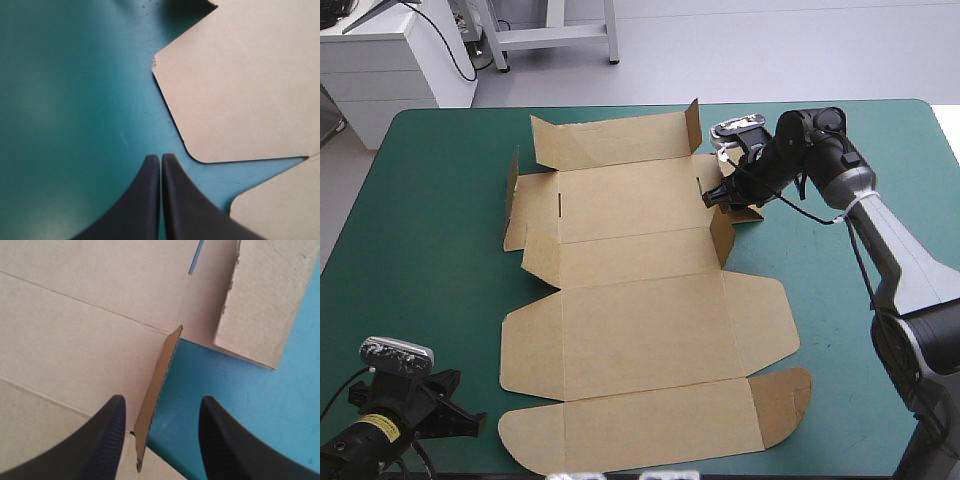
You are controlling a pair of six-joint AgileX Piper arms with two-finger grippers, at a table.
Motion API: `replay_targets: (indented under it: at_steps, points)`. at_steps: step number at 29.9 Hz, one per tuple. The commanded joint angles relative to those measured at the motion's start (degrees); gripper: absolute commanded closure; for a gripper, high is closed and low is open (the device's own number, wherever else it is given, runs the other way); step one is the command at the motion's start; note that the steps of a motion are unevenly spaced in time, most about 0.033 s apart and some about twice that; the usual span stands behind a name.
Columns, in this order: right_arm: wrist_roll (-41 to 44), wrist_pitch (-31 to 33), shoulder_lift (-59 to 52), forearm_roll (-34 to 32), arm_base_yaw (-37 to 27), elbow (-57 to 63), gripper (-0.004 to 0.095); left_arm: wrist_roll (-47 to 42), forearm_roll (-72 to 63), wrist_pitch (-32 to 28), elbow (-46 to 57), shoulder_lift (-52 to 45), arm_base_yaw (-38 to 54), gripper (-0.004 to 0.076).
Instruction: Fold the box
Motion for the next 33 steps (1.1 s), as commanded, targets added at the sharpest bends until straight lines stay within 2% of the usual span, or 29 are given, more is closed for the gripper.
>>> replay_targets:
  at_steps: [1,15,23,30,33]
  points:
    - [-0.50,-1.02,-0.88,1.90,0.00,-1.98,0.0465,-0.07,-0.12,-2.97,-1.51,0.45,-0.04,0.0731]
    - [-0.97,0.06,5.33,3.86,0.00,-1.98,0.0471,-0.07,0.10,-2.97,-1.51,0.45,-0.04,0.0731]
    - [-0.97,0.06,6.57,3.60,0.00,-1.98,0.0700,-0.07,0.10,-2.97,-1.51,0.45,-0.04,0.0731]
    - [-0.97,0.52,8.33,3.70,0.14,-1.98,0.0699,-0.07,0.10,-2.97,-1.51,0.45,-0.04,0.0731]
    - [-0.97,1.09,9.09,1.46,1.18,-1.98,0.0768,-0.07,0.10,-2.97,-1.51,0.45,-0.04,0.0731]
